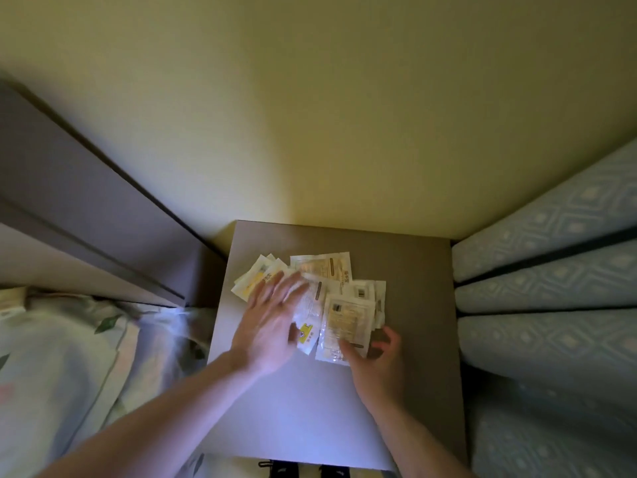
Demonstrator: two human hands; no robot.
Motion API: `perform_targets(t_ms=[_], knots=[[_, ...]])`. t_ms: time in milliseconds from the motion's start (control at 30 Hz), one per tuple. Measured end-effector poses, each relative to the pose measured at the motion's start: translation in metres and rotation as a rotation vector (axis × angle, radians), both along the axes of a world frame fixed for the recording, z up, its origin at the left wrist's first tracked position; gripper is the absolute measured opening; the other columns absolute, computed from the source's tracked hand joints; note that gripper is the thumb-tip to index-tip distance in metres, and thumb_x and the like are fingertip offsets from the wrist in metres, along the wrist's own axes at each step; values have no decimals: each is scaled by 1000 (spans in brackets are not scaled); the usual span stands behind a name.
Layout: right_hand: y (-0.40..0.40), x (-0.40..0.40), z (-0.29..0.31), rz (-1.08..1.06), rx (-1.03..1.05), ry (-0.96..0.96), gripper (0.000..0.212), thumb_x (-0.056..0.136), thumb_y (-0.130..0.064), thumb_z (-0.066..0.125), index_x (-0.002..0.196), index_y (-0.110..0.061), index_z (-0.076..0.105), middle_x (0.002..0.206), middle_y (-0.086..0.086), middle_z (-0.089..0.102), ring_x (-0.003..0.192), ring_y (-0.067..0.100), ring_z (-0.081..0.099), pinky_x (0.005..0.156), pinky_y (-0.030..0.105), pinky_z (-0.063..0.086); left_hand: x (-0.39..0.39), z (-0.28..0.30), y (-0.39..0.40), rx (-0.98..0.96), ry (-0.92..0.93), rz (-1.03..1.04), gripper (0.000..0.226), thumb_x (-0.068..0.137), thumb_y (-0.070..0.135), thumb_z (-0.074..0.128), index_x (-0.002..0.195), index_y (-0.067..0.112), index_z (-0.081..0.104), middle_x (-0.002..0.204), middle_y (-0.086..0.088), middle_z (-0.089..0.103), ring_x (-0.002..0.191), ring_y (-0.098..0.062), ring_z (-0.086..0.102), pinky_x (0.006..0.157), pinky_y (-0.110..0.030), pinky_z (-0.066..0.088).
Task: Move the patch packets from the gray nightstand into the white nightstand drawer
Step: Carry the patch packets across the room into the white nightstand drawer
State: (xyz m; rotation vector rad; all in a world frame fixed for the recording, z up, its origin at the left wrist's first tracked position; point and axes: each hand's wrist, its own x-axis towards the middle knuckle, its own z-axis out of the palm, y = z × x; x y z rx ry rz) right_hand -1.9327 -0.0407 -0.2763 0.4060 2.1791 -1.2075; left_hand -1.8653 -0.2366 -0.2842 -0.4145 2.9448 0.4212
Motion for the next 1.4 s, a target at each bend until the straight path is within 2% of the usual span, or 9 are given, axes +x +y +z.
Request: perform_targets(t_ms=[267, 467, 633, 733, 933, 1033, 1167, 1267, 1400], knots=[[-8, 4, -13, -80, 47, 22, 52, 78, -12, 86, 110, -20, 47, 85, -5, 69, 82, 20, 71, 60, 25, 48, -17, -2, -16, -29, -2, 64, 76, 69, 39, 86, 137, 32, 54, 121, 9, 58, 116, -22, 47, 102, -35, 36], [28, 3, 13, 149, 46, 58, 9, 98, -23, 66, 106, -21, 71, 104, -3, 71, 94, 16, 72, 63, 17, 54, 12, 14, -5, 75, 51, 105, 23, 74, 30, 84, 90, 31, 67, 90, 12, 62, 89, -21, 62, 86, -34, 38], [11, -47, 30, 503, 77, 362, 16, 95, -24, 69, 101, -10, 73, 106, -3, 55, 97, 19, 61, 77, 21, 44, 51, 31, -18, 186, 11, 103, 23, 81, 35, 77, 102, 33, 68, 109, 21, 65, 99, -12, 61, 81, -29, 41], [-25, -84, 25, 789, 126, 484, 22, 97, -25, 65, 109, -8, 73, 131, 1, 51, 119, 20, 51, 99, 27, 39, 61, 37, -37, 150, -12, 76, 29, 79, 30, 82, 100, 29, 62, 109, 13, 60, 94, -19, 61, 75, -32, 46], [-87, -120, 17, 1130, 281, 376, 23, 99, -30, 61, 115, -18, 72, 165, 3, 30, 150, 30, 26, 121, 39, 25, 46, 36, -61, 172, -106, 93, 22, 90, 37, 73, 105, 23, 67, 146, 9, 45, 125, -23, 48, 99, -42, 46], [-90, -122, 8, 1128, 335, 375, 31, 99, -32, 60, 125, -18, 70, 151, 1, 47, 140, 28, 39, 116, 39, 34, 24, 27, -62, 293, -171, 197, 25, 94, 38, 68, 112, 20, 68, 158, 6, 35, 138, -24, 36, 110, -39, 36], [-74, -112, 5, 1001, 333, 486, 18, 99, -29, 61, 99, -16, 74, 108, 0, 61, 107, 24, 55, 91, 37, 46, 3, 8, -63, 359, -254, 312, 28, 97, 42, 63, 115, 21, 69, 163, 1, 30, 143, -28, 29, 116, -41, 31], [-52, -98, 7, 874, 262, 459, 14, 96, -24, 65, 88, -15, 70, 94, -2, 56, 90, 21, 57, 76, 32, 44, -2, -5, -60, 351, -193, 364, 24, 94, 39, 67, 108, 21, 72, 147, 5, 47, 131, -26, 41, 107, -39, 42], [-19, -74, 10, 668, 133, 318, 8, 96, -21, 69, 98, -15, 75, 98, -2, 67, 92, 19, 66, 76, 35, 58, 1, -7, -50, 458, -130, 427, 14, 92, 31, 70, 94, 17, 72, 110, 6, 62, 103, -23, 58, 88, -36, 52]])
